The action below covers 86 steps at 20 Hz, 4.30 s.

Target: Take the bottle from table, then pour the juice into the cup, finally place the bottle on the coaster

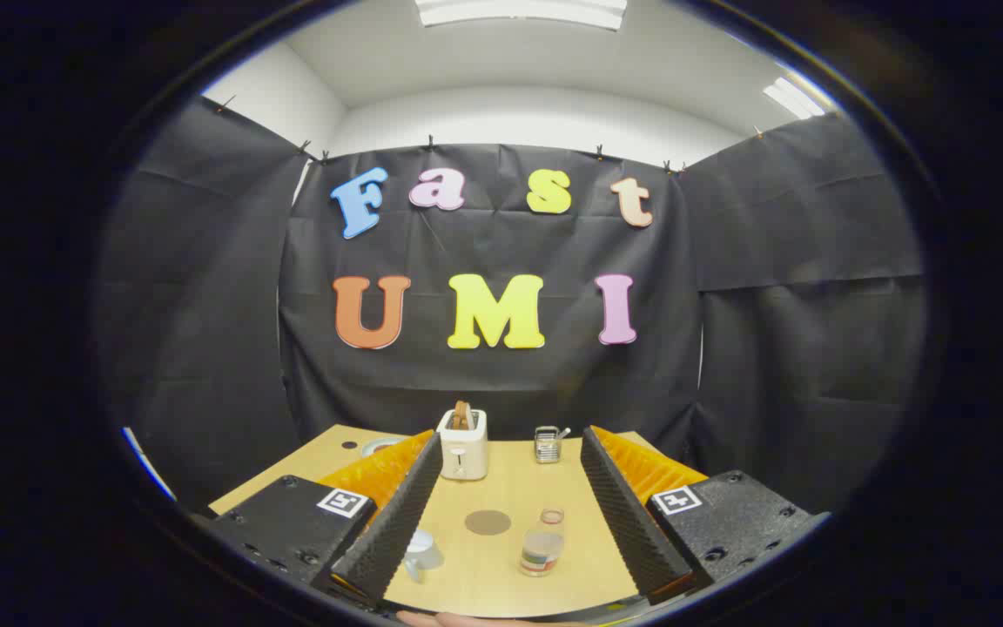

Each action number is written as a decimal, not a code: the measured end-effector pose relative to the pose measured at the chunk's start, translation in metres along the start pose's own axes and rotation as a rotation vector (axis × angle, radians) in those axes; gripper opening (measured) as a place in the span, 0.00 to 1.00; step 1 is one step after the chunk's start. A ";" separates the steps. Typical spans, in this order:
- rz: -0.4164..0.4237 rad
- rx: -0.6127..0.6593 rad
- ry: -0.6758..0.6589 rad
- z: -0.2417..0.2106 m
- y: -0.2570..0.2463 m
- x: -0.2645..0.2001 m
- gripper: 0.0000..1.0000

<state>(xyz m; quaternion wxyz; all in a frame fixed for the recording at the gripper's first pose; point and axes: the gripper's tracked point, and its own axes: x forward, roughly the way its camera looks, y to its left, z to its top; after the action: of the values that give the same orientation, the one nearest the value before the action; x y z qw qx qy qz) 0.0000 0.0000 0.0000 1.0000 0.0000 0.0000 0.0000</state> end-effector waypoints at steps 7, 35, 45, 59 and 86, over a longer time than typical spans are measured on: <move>0.008 -0.006 -0.006 -0.003 0.002 -0.001 1.00; -0.039 -0.029 -0.029 -0.094 -0.044 0.047 1.00; -0.063 0.023 -0.004 -0.157 -0.073 0.080 1.00; -0.019 0.006 0.030 -0.252 -0.075 0.117 1.00; -0.061 -0.175 0.024 -0.283 -0.064 0.137 0.84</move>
<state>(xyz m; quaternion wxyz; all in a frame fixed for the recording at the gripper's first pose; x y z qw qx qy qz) 0.1366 -0.0643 -0.2826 0.9956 -0.0874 0.0122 -0.0305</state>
